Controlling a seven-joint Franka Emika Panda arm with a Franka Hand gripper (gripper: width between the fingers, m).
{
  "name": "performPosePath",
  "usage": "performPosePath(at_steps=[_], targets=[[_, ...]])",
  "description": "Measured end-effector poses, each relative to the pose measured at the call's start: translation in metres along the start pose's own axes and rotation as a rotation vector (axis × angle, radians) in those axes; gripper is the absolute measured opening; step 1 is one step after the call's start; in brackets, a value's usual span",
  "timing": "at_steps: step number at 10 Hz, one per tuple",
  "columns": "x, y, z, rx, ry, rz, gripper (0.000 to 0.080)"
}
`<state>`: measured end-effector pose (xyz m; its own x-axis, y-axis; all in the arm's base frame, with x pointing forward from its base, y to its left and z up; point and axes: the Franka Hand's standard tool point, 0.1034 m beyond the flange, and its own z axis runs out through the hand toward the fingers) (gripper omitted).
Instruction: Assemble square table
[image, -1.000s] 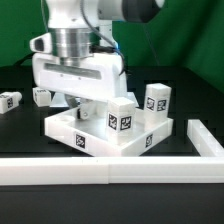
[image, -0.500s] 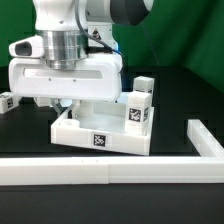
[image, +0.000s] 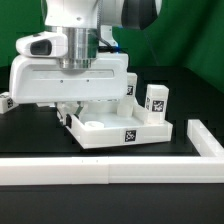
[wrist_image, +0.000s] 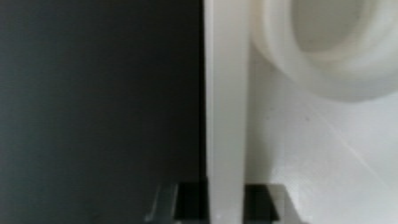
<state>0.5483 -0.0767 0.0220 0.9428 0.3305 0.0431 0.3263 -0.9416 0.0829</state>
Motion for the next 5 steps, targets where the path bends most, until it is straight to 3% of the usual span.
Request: performPosePath(at_steps=[2, 4, 5], targets=[[0.001, 0.002, -0.001, -0.004, -0.013, -0.138, 0.0053], [0.026, 0.003, -0.009, -0.019, -0.029, -0.354, 0.0053], [0.039, -0.006, -0.008, -0.028, -0.024, -0.428, 0.0053]])
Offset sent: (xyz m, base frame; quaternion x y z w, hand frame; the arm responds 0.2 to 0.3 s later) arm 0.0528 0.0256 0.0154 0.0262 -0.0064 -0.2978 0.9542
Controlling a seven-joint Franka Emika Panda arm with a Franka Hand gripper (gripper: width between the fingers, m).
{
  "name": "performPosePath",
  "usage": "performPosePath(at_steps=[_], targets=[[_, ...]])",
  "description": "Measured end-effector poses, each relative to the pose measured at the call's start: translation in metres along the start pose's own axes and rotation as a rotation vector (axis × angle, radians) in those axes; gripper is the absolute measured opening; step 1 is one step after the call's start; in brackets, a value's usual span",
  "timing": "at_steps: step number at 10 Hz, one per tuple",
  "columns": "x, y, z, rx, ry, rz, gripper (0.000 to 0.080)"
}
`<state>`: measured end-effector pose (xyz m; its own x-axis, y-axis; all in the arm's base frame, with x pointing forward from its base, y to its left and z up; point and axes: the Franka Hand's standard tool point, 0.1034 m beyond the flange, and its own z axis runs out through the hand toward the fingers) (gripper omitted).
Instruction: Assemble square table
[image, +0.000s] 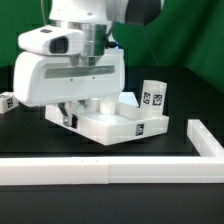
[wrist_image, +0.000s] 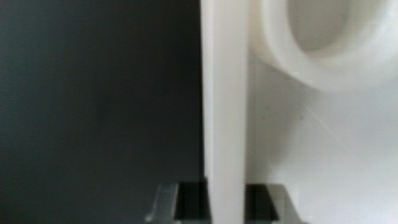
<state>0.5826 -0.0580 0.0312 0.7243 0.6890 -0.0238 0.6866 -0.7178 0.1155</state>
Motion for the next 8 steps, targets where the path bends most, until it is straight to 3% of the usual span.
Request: performPosePath(at_steps=[2, 6, 7, 8], targets=[[0.033, -0.004, 0.003, -0.044, 0.025, -0.211, 0.0053], [0.025, 0.003, 0.002, -0.056, 0.003, -0.425, 0.0054], [0.031, 0.007, -0.001, -0.068, -0.003, -0.531, 0.0054], [0.048, 0.01, -0.001, -0.087, 0.0, -0.63, 0.0054]])
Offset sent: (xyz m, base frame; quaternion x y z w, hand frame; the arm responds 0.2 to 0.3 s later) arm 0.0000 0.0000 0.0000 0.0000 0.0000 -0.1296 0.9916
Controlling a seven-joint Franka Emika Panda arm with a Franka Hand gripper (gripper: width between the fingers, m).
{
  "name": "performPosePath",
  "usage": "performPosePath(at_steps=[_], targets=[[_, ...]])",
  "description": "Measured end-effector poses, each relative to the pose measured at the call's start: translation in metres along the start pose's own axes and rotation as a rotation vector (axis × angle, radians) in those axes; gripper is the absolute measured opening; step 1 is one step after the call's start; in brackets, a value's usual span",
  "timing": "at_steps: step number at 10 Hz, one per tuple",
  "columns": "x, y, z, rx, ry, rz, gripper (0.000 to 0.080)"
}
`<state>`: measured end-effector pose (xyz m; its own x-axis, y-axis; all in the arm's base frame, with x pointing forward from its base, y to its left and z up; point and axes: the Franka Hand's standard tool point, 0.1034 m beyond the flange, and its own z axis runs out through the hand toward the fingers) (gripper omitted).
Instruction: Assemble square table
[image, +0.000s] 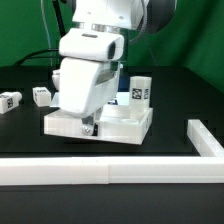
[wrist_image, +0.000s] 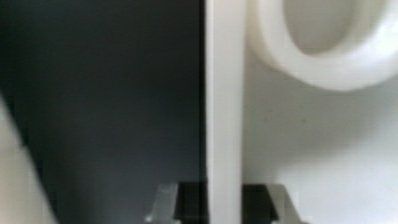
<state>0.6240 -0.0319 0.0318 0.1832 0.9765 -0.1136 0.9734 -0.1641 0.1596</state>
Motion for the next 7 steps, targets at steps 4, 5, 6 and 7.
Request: performPosePath(at_steps=[4, 5, 6, 7], targets=[[0.047, 0.032, 0.004, -0.062, 0.035, -0.056, 0.0061], [0.046, 0.032, 0.005, -0.062, 0.035, -0.055, 0.0061], [0.046, 0.033, 0.005, -0.062, 0.035, -0.055, 0.0061], [0.046, 0.033, 0.005, -0.062, 0.035, -0.054, 0.0061]])
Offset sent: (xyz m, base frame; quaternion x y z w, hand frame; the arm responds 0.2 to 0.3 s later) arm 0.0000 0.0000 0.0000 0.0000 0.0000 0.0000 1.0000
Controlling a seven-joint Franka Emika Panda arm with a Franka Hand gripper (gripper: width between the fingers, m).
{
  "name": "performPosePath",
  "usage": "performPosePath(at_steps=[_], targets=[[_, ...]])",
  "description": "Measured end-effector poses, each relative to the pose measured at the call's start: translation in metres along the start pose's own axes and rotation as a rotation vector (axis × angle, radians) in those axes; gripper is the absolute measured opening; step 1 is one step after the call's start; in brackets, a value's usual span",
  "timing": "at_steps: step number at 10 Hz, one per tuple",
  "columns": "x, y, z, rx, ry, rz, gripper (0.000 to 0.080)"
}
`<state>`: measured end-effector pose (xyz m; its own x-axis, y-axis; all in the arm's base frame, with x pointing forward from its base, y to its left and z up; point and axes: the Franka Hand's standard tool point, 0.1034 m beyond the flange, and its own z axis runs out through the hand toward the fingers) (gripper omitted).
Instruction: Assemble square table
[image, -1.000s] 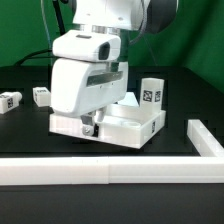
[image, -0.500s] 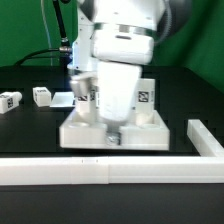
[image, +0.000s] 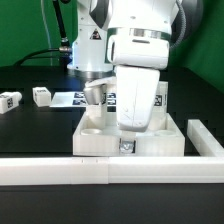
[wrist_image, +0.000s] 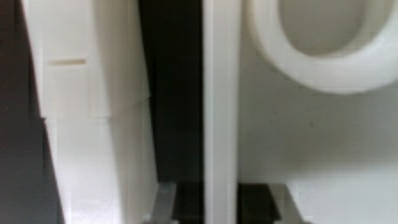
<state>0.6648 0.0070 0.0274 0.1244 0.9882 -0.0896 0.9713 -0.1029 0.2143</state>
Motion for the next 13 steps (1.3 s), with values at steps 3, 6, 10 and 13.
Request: performPosePath(at_steps=[3, 6, 10, 13], targets=[[0.009, 0.004, -0.004, -0.017, 0.007, -0.019, 0.0061], [0.034, 0.021, -0.009, -0.036, 0.023, -0.001, 0.0061], [0.037, 0.023, -0.005, -0.013, 0.0, -0.016, 0.0156], [0.036, 0.023, -0.005, -0.012, -0.001, -0.012, 0.0473]])
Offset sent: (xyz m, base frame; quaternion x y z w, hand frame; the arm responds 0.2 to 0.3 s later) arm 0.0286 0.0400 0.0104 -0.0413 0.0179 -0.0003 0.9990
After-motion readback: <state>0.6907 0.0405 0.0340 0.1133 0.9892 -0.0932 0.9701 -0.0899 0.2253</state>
